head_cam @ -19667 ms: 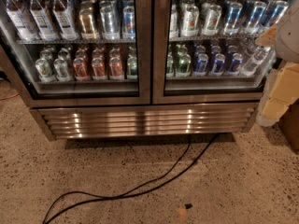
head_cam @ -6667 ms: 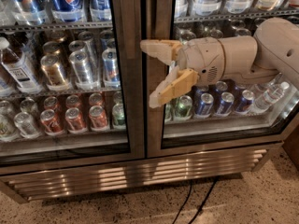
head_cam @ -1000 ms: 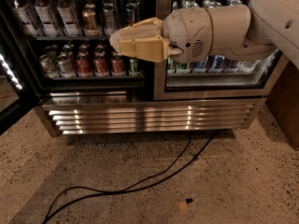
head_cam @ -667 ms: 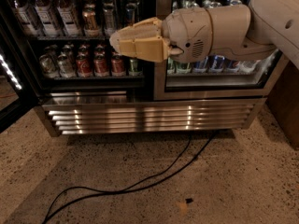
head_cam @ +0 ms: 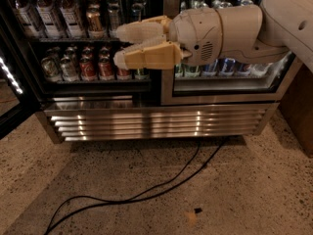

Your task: Open left fridge door

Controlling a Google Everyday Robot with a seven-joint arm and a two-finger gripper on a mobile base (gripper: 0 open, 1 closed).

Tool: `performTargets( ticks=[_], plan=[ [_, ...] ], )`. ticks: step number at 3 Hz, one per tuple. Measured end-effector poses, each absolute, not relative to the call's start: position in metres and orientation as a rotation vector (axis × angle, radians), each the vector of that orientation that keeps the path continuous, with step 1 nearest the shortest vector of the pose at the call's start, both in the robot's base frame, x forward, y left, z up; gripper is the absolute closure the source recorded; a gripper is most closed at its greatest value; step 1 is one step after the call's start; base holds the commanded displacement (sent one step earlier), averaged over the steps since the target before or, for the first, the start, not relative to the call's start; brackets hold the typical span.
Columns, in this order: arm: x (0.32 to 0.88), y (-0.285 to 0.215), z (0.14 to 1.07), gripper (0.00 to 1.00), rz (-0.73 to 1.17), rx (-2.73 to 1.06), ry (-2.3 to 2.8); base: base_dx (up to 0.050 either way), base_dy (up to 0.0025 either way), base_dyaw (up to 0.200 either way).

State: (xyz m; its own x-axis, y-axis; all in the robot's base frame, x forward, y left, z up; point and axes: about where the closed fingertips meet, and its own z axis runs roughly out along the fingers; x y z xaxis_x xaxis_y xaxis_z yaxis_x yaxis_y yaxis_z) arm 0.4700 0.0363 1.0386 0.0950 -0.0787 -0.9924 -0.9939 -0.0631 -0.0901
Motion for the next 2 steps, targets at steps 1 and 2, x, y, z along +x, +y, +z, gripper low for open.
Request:
performTargets(
  ticks=[1, 2],
  plan=[
    [0.47, 0.0364, 1.0386, 0.0, 1.144, -1.356, 1.17, 0.0, 0.0, 0.0],
    [0.47, 0.0364, 1.0386, 0.0, 1.144, -1.356, 1.17, 0.0, 0.0, 0.0]
  ],
)
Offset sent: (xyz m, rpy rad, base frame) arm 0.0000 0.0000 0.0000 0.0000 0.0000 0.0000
